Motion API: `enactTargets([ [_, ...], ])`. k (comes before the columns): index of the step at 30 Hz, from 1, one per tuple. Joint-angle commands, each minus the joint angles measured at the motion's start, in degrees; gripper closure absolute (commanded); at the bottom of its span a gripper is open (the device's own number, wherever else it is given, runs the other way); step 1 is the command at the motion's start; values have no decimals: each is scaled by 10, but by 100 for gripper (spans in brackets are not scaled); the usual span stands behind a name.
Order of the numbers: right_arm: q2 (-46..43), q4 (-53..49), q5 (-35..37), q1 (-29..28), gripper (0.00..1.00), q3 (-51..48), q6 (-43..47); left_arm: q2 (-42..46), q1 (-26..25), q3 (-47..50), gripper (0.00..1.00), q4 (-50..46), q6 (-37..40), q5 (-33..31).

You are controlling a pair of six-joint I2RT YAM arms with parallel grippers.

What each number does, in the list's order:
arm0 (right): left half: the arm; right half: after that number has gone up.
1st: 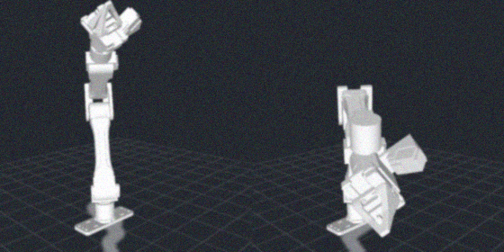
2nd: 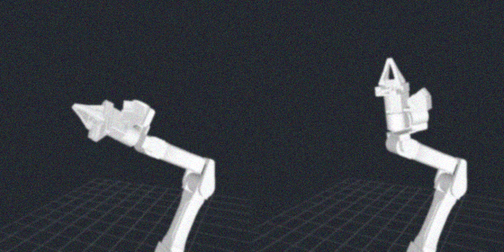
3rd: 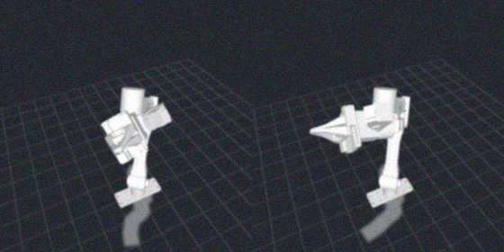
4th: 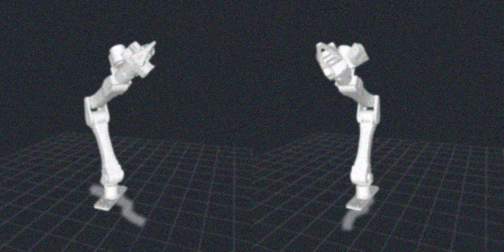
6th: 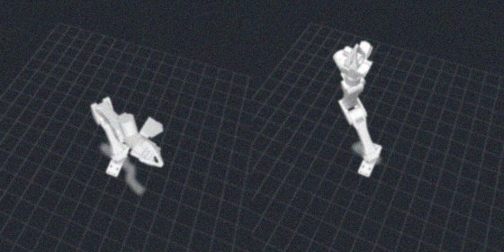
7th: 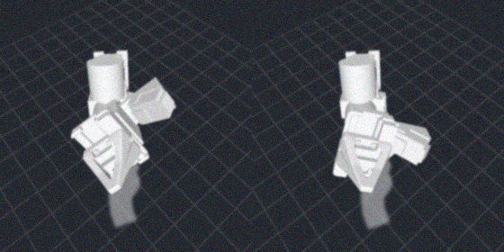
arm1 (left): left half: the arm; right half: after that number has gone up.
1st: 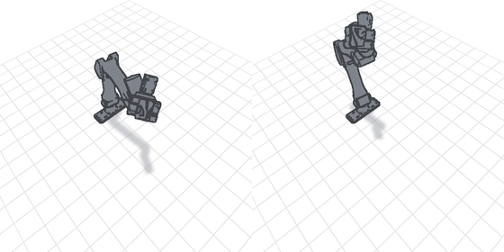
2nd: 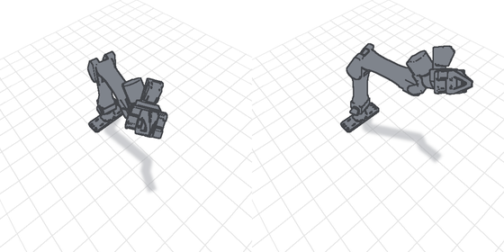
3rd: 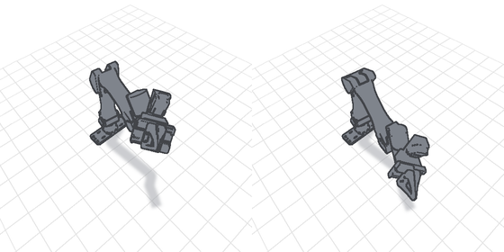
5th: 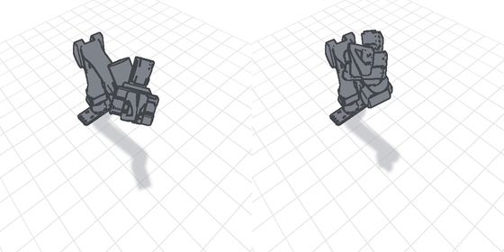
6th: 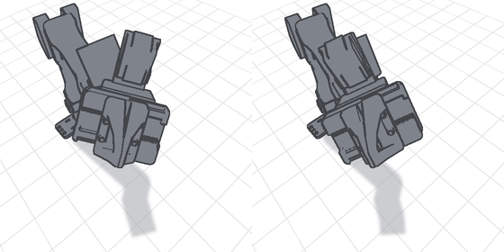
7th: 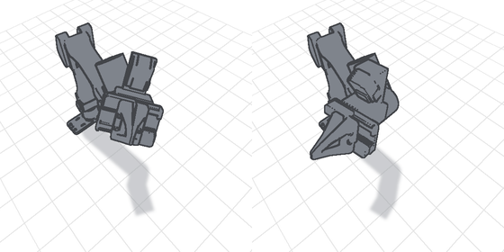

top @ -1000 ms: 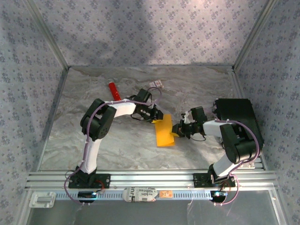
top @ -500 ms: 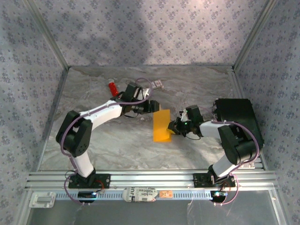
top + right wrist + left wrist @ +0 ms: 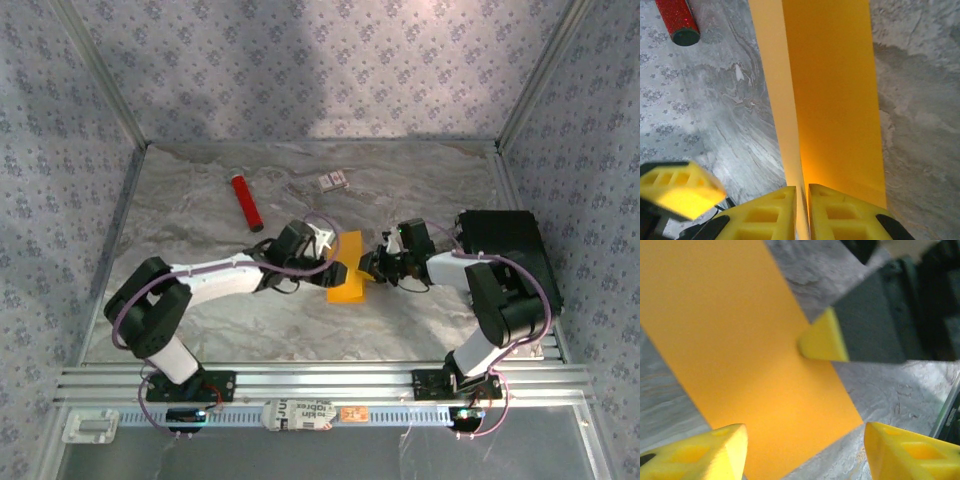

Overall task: Fold a paper plane with a square sheet of paper (pick it up from the middle)
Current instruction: Fold the triangle a second time at the center of the table.

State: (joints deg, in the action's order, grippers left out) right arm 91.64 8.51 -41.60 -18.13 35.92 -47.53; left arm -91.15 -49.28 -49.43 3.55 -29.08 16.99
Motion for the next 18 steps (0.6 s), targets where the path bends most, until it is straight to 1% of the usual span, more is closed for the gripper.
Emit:
enactTargets([
  [1, 6, -17, -18, 4, 85, 12, 16, 26, -50, 16, 34, 8, 83, -115],
  [3, 6, -14, -22, 5, 85, 13, 14, 24, -80, 12, 32, -10, 111, -167],
  [7, 10, -9, -26, 4, 85, 16, 9, 1, -126, -12, 29, -53, 149, -241],
  [13, 6, -9, -23, 2, 85, 20, 4, -44, -177, -55, 23, -94, 189, -284],
  [16, 6, -7, -23, 0, 85, 21, 1, -71, -195, -79, 21, -114, 209, -315],
  [18, 7, -7, -23, 0, 85, 22, 1, -88, -208, -91, 18, -121, 223, -347],
])
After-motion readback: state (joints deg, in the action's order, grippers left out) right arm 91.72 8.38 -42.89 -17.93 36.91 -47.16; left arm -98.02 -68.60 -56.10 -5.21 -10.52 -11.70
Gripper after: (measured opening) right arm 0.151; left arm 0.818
